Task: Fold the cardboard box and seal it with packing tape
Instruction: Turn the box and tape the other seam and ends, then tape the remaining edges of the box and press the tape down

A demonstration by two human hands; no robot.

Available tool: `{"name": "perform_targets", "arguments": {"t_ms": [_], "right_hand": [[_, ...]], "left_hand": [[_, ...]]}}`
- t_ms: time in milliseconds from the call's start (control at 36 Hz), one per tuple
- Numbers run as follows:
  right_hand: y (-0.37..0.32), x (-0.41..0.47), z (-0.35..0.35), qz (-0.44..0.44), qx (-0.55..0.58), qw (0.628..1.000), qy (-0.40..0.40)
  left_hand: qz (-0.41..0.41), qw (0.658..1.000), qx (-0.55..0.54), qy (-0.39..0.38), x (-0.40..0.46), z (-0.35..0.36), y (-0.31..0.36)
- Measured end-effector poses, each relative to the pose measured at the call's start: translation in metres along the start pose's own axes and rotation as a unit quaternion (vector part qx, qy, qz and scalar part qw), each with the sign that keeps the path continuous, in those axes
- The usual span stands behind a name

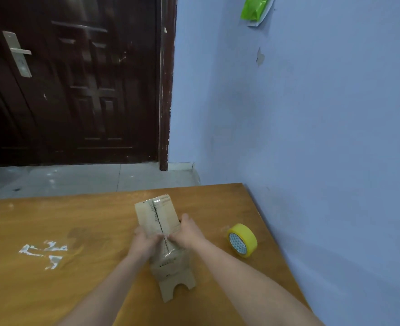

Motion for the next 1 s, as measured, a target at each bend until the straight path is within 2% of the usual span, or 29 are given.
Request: {"name": "perform_targets", "arguments": {"t_ms": [139,306,417,472,583,778,833,1000], "right_hand": [[0.001,-0.004,-0.006,-0.004,0.103,0.995,-0.015],[0.003,-0.014,-0.003,0.015,0.201,0.978,-0.046],[0.003,-0.024,0.012,0.066,0.279,0.953,-0.097],[0.005,-0.026,0.022,0.093,0.324,0.933,-0.128],[0.001,-0.027,0.036,0.107,0.416,0.885,-0.18],[-0.002,-0.024,0.045,0.106,0.526,0.82,-0.2],[0.001,-0.023,0.044,0.102,0.522,0.822,-0.204],[0.02,-0.015,0.021,0.088,0.426,0.882,-0.179]], "left_hand": [[0.055,0.997,0.054,-0.027,0.009,-0.006,0.015],[0.046,0.978,0.194,-0.063,0.026,-0.015,0.022],[0.034,0.96,0.267,-0.081,0.037,-0.017,0.027],[0.03,0.938,0.335,-0.082,0.039,-0.016,0.033],[0.039,0.871,0.485,-0.064,0.04,-0.011,0.044],[0.036,0.795,0.597,-0.098,0.044,-0.009,0.041],[0.038,0.774,0.626,-0.089,0.044,-0.009,0.041],[0.053,0.74,0.664,-0.09,0.042,-0.01,0.047]]}}
Point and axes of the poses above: each hand's wrist, its own x-axis towards the middle knuckle, its own z-axis out of the palm, y = z × x, the point moved 4 cm from there along x, towards the middle knuckle, and after that the axes turned 9 degrees about -y, right-handed, at the moved point
